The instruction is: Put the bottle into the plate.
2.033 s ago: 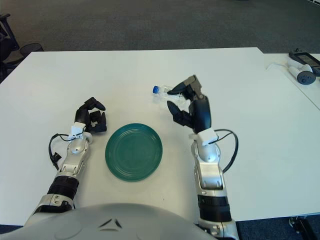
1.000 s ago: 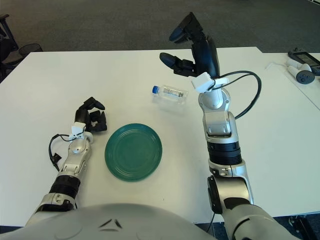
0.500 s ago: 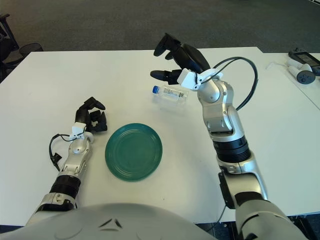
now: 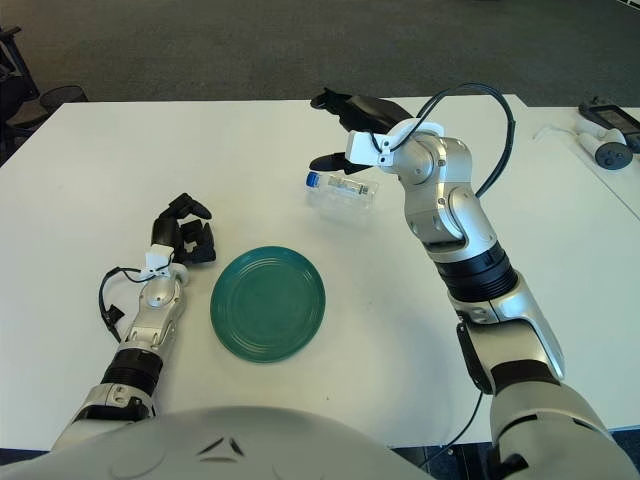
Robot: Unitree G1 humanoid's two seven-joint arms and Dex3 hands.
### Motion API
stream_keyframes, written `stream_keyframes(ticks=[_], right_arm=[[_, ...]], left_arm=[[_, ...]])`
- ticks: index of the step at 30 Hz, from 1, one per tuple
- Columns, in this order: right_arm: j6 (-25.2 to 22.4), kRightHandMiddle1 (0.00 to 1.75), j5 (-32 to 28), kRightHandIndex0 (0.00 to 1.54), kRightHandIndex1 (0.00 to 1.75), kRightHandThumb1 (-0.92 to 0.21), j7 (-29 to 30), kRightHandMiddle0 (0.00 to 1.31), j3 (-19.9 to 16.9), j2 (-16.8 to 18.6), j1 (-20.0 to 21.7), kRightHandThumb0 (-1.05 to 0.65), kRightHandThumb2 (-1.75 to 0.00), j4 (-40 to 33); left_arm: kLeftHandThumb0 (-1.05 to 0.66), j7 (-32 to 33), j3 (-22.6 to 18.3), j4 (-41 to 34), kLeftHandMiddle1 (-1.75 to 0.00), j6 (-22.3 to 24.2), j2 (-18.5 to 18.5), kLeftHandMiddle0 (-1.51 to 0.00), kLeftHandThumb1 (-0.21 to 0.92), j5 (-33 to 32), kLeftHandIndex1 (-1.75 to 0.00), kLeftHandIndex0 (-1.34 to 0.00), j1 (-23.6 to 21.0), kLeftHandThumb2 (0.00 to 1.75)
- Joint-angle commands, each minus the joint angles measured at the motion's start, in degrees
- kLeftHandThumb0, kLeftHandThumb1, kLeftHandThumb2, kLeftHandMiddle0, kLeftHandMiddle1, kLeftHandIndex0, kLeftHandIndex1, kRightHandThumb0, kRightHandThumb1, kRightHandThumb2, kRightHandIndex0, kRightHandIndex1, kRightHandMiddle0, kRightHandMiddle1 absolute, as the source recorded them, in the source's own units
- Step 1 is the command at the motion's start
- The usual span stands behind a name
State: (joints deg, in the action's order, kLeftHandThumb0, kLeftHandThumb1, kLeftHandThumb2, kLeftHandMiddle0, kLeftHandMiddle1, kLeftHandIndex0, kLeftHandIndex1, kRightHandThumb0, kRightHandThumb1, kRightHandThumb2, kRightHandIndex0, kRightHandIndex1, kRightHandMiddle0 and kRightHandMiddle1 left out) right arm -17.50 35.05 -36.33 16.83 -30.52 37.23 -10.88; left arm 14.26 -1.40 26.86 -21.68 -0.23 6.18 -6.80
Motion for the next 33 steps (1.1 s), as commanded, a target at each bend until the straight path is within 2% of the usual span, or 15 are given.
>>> stream_keyframes(ticks=[1,12,19,25,30,33], right_arm=[[1.2,0.0,-0.06,0.0,0.0,-0.92,-0.93,0.0,0.24,-1.23,0.43,-1.04,-0.26,0.86],[4.13,0.0,0.76,0.0,0.0,-0.92,-1.94,0.0,1.12,-2.84,0.83,-1.05,-0.25,2.52],[3.96,0.0,1.23,0.0,0.0,-0.92,-2.44,0.0,1.34,-3.04,0.75,-1.05,-0.24,2.92],[2.3,0.0,6.21,0.0,0.0,-0.92,2.44,0.0,5.38,1.09,1.99,-1.05,-0.24,11.82],[1.8,0.0,7.92,0.0,0.0,-0.92,7.51,0.0,5.72,2.93,2.44,-1.05,-0.25,18.42],[1.49,0.0,8.13,0.0,0.0,-0.92,9.06,0.0,5.61,3.72,2.31,-1.05,-0.26,19.93]], left_arm=[[-0.6,-0.25,-0.06,2.5,-1.75,2.85,0.04,-1.32,0.04,0.37,-1.75,-0.84,1.56,1.66],[-0.59,0.27,-0.03,3.33,-1.75,2.67,0.11,-1.32,0.07,0.76,-1.75,-0.82,0.98,1.63],[-0.58,0.25,-0.02,3.39,-1.75,2.93,0.13,-1.32,0.07,0.74,-1.75,-0.82,0.75,1.62],[-0.58,0.74,0.19,3.66,-1.75,2.88,0.16,-1.32,0.07,1.22,-1.75,-0.82,0.6,1.62],[-0.58,0.44,-0.07,3.96,-1.75,2.7,0.21,-1.32,0.07,0.73,-1.75,-0.82,0.44,1.62],[-0.58,0.3,-0.22,4.05,-1.75,2.68,0.32,-1.32,0.07,0.51,-1.75,-0.82,0.4,1.62]])
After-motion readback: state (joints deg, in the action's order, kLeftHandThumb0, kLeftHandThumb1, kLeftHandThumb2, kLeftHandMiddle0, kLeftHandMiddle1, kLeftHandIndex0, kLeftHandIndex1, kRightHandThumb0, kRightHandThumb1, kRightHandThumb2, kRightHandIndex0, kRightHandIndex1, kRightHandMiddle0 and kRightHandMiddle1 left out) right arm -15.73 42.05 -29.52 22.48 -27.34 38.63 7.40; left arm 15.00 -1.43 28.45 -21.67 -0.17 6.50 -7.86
